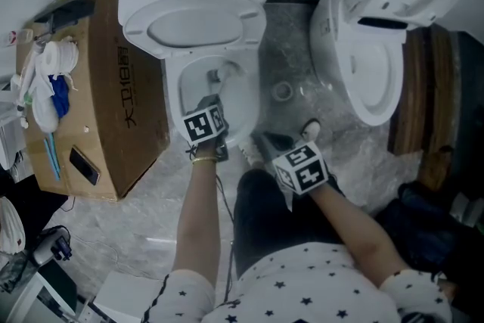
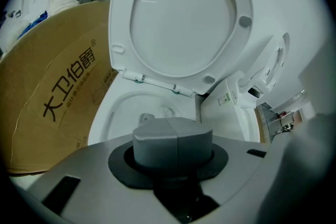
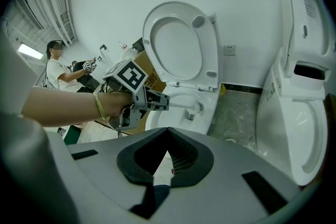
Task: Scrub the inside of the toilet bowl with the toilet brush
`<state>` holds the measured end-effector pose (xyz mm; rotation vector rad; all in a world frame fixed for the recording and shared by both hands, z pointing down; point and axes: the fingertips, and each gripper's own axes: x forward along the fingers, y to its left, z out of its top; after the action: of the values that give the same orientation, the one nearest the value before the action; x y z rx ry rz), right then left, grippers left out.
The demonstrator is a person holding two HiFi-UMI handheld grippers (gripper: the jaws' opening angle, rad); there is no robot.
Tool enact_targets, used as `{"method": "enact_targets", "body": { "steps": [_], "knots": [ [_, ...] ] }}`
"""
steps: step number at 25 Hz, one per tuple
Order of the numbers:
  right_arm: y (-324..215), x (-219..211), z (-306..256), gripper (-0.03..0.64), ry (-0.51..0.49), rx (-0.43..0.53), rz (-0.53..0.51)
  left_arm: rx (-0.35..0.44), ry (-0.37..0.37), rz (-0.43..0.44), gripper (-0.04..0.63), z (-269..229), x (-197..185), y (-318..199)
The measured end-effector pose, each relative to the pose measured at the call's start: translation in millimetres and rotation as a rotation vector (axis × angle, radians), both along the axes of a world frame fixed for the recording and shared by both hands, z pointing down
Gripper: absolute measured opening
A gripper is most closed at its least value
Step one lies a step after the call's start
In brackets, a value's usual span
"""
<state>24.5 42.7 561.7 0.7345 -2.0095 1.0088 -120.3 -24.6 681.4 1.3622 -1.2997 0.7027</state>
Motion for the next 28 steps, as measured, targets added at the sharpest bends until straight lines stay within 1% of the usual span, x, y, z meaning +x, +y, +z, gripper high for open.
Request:
{"method": "enact_targets", "body": {
  "steps": [19, 28],
  "knots": [
    [-7, -12, 8, 0.006, 0.002, -0.007, -0.004, 0.001, -0.026, -0.067, 0.147, 2, -45, -7],
    [-3, -14, 9, 0.006, 0.008, -0.016, -0.004, -0.004, -0.012, -0.068, 0.147, 6, -44, -4]
  ]
}}
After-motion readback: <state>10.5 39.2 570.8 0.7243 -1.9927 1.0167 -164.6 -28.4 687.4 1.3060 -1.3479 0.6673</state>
